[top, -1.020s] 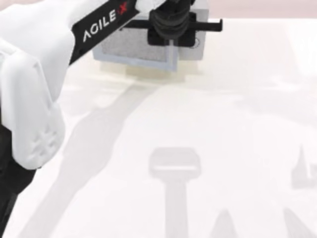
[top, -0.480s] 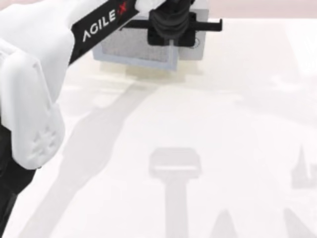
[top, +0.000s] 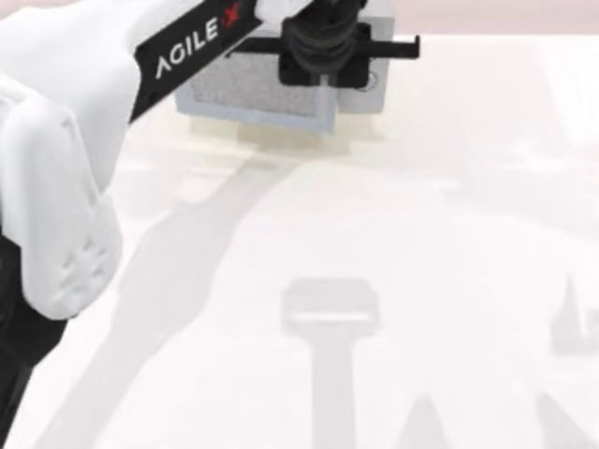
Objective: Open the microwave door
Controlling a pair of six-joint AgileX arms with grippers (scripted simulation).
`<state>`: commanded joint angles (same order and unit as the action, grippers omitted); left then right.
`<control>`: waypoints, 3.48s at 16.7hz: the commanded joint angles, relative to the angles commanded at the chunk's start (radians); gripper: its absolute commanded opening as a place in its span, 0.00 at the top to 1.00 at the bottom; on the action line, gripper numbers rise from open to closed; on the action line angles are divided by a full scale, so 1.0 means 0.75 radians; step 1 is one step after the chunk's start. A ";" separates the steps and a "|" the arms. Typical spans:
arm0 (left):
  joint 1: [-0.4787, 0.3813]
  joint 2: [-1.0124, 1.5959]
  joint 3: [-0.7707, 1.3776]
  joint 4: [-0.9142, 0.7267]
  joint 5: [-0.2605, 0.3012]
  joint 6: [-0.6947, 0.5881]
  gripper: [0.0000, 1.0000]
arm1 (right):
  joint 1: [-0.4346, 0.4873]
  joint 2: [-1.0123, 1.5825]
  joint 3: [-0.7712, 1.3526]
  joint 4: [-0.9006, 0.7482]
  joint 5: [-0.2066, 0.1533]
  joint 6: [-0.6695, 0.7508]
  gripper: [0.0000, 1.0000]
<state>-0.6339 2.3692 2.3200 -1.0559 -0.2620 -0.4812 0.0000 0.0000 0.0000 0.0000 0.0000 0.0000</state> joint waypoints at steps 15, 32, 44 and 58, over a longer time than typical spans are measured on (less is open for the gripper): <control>0.013 -0.176 -0.303 0.160 0.065 0.134 1.00 | 0.000 0.000 0.000 0.000 0.000 0.000 0.00; 0.013 -0.176 -0.303 0.160 0.065 0.134 1.00 | 0.000 0.000 0.000 0.000 0.000 0.000 0.00; 0.033 -0.310 -0.521 0.268 0.133 0.265 1.00 | 0.000 0.000 0.000 0.000 0.000 0.000 0.00; 0.034 -0.319 -0.537 0.276 0.139 0.276 1.00 | 0.000 0.000 0.000 0.000 0.000 0.000 0.00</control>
<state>-0.6085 2.1296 1.9174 -0.8492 -0.1574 -0.2744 0.0000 0.0000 0.0000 0.0000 0.0000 0.0000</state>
